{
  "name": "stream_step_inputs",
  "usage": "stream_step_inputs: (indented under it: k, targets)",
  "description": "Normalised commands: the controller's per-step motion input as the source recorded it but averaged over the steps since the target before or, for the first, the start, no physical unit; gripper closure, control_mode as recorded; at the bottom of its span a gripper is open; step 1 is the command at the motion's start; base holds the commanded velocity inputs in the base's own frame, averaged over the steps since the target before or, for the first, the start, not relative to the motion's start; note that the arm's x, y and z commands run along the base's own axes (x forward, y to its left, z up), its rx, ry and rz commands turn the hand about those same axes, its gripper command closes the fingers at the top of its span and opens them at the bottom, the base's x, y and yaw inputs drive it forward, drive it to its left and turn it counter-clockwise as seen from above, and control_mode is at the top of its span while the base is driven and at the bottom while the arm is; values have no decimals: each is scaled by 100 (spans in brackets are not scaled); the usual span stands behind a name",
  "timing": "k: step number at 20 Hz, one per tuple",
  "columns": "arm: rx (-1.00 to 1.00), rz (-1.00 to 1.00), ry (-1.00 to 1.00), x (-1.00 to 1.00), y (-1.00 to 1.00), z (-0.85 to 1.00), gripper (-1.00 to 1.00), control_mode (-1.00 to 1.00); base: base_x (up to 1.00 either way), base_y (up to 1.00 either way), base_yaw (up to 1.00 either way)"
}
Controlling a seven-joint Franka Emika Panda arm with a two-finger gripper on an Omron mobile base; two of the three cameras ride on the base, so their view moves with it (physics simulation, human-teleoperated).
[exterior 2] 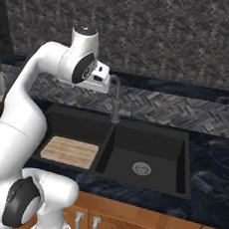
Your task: Turn on the sink faucet with hot water and rinse the cutting board for ten seconds, then turn off the faucet. Push the cutting board to reach the water if necessary.
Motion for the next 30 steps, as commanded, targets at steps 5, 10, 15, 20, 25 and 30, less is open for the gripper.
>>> stream_step_inputs:
  k: [5, 10, 15, 20, 25, 30]
  targets:
    - [9, 0, -3, 0, -29, 15, -100, -100, 0, 0, 0]
    - [9, 0, -1, 2, -29, 12, -100, -100, 0, 0, 0]
    - [7, 0, -6, 0, -57, 0, -100, -100, 0, 0, 0]
    - [5, 0, -6, 0, -48, 0, -100, -100, 0, 0, 0]
    - [2, 0, -4, 1, -30, 0, -100, -100, 0, 0, 0]
    - [1, 4, -9, 0, -40, -21, -100, -100, 0, 0, 0]
